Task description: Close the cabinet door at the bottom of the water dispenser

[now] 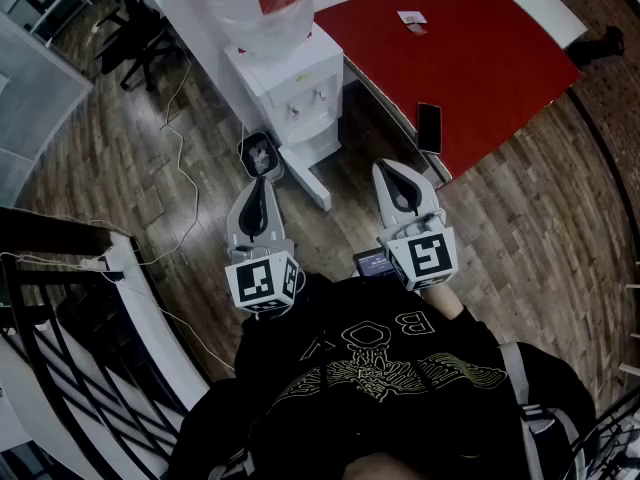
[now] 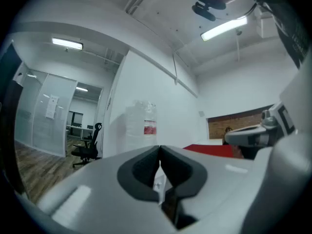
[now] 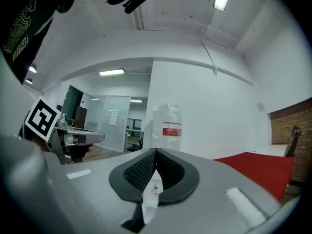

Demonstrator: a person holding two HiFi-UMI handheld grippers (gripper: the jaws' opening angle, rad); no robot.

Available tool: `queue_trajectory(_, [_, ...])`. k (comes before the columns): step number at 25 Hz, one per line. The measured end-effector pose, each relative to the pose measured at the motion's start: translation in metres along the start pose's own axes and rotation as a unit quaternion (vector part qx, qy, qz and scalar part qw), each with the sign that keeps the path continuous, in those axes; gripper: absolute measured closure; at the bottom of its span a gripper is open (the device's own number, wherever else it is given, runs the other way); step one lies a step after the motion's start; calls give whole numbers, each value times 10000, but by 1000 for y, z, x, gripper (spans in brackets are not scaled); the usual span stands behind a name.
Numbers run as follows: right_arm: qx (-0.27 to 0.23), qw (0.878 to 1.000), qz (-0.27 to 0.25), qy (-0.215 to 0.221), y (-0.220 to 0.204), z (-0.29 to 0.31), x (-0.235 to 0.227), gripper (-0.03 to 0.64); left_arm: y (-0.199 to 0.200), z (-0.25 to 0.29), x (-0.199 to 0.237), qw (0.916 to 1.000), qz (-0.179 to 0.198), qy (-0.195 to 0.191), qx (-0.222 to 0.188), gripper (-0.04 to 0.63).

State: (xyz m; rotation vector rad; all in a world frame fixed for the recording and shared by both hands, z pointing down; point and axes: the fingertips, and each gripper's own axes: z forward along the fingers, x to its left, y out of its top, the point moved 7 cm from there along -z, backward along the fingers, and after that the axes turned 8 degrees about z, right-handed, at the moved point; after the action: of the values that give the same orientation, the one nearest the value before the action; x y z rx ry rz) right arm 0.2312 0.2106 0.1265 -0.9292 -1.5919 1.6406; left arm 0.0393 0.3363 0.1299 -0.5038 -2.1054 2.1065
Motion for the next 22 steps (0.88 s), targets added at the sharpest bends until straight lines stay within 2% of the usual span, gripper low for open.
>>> queue_trajectory(3, [-1,9996,192,199,-2,8,-1,623,-3,8,5,10000,30,-16,24,588])
queue_trajectory(6, [0,9994,268,211,-5,21,-1,623,-6,19,14,10000,35,-26,21,588])
queue_trajectory(13, [-9,9994,359,-15,0,66,5,624,-6,55,56,9999,-30,-124,-18,588])
queue_trajectory(19, [52,9996,129,-247,-3,108,14,624,-14,89,90,9995,-29,-330,-2,588])
queue_trajectory(22, [159,9994,97,-301,-4,127,11,624,-18,110,101,9995,-61,-300,43,588])
